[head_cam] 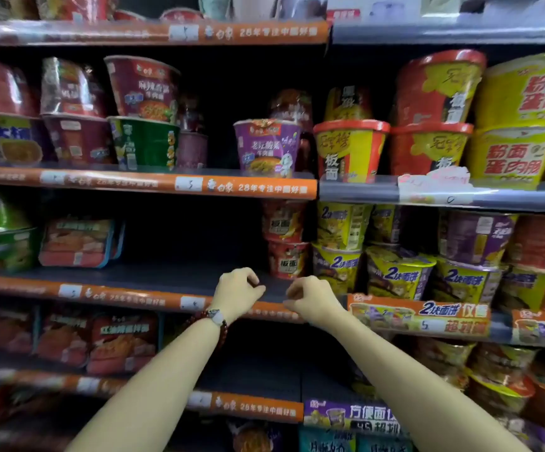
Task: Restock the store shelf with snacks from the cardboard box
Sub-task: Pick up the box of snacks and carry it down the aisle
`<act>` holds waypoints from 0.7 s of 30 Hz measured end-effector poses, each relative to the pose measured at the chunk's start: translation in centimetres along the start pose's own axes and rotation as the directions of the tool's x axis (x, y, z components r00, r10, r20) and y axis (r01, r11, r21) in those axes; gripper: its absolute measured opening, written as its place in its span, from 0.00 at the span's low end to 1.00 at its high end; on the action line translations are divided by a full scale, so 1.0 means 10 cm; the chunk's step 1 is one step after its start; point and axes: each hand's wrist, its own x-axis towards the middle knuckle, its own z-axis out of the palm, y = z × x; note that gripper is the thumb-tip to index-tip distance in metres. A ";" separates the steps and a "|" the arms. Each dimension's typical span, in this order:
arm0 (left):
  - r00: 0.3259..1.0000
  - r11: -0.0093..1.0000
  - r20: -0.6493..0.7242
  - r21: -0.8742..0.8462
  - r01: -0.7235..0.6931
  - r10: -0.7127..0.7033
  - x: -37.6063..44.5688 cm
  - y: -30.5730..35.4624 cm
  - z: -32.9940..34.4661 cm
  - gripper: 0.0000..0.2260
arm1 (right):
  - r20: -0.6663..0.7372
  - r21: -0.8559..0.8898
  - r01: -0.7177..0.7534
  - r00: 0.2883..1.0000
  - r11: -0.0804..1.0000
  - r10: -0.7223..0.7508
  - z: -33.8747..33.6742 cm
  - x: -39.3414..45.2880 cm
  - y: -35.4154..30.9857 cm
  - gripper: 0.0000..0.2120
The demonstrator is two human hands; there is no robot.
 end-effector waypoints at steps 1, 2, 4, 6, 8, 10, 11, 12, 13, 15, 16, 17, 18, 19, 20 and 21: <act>1.000 1.000 -0.008 0.009 0.017 -0.017 -0.06 -0.10 -0.03 0.08 | 0.012 0.010 0.011 1.000 1.000 -0.011 0.12 0.02 -0.01 0.09; 0.999 0.999 -0.026 0.027 0.026 -0.026 -0.14 -0.19 -0.06 0.08 | 0.011 0.011 0.025 1.000 1.000 -0.025 0.22 0.01 -0.06 0.10; 0.998 0.996 -0.018 0.054 0.067 -0.066 -0.34 -0.46 -0.13 0.08 | 0.090 0.007 0.045 0.995 0.999 -0.045 0.46 -0.04 -0.14 0.11; 0.993 0.989 -0.026 0.093 0.118 -0.116 -0.58 -0.81 -0.21 0.08 | 0.163 0.037 0.070 0.984 0.997 -0.075 0.77 -0.09 -0.25 0.11; 0.981 0.974 -0.047 0.126 0.191 -0.186 -0.86 -1.12 -0.34 0.08 | 0.211 0.075 0.085 0.972 0.993 -0.100 1.09 -0.12 -0.38 0.09; 0.962 0.949 -0.057 0.154 0.274 -0.268 -1.13 -1.46 -0.46 0.08 | 0.270 0.110 0.094 0.955 0.989 -0.121 1.47 -0.19 -0.56 0.09; 0.950 0.937 -0.063 0.155 0.312 -0.306 -1.25 -1.63 -0.52 0.08 | 0.302 0.123 0.115 0.942 0.986 -0.148 1.66 -0.23 -0.66 0.09; 0.938 0.923 -0.062 0.166 0.346 -0.341 -1.41 -1.76 -0.60 0.07 | 0.340 0.131 0.138 0.924 0.982 -0.175 1.85 -0.28 -0.78 0.08; 0.928 0.913 -0.068 0.165 0.372 -0.366 -1.51 -1.91 -0.65 0.07 | 0.368 0.139 0.158 0.908 0.978 -0.199 2.01 -0.31 -0.87 0.08; 0.886 0.868 -0.066 0.181 0.462 -0.458 -1.77 -2.25 -0.77 0.08 | 0.441 0.151 0.192 0.865 0.970 -0.240 2.36 -0.40 -1.10 0.09; 0.862 0.843 -0.077 0.182 0.507 -0.501 -1.88 -2.42 -0.83 0.09 | 0.475 0.152 0.212 0.841 0.965 -0.260 2.53 -0.44 -1.21 0.10; 0.845 0.827 -0.101 0.174 0.534 -0.525 -1.99 -2.55 -0.91 0.08 | 0.501 0.156 0.232 0.819 0.960 -0.280 2.70 -0.48 -1.33 0.10; 0.819 0.801 -0.123 0.171 0.574 -0.560 -2.08 -2.67 -0.97 0.07 | 0.524 0.163 0.245 0.799 0.956 -0.295 2.84 -0.52 -1.42 0.10; 0.799 0.784 -0.142 0.154 0.601 -0.585 -2.19 -2.82 -1.03 0.06 | 0.548 0.176 0.257 0.776 0.950 -0.311 3.02 -0.55 -1.54 0.10; 0.763 0.751 -0.148 0.136 0.646 -0.630 -2.22 -2.88 -1.11 0.05 | 0.576 0.182 0.263 0.752 0.947 -0.320 3.19 -0.58 -1.66 0.10; 0.729 0.721 -0.153 0.114 0.684 -0.667 -2.39 -3.15 -1.13 0.05 | 0.602 0.185 0.275 0.727 0.943 -0.330 3.36 -0.62 -1.76 0.09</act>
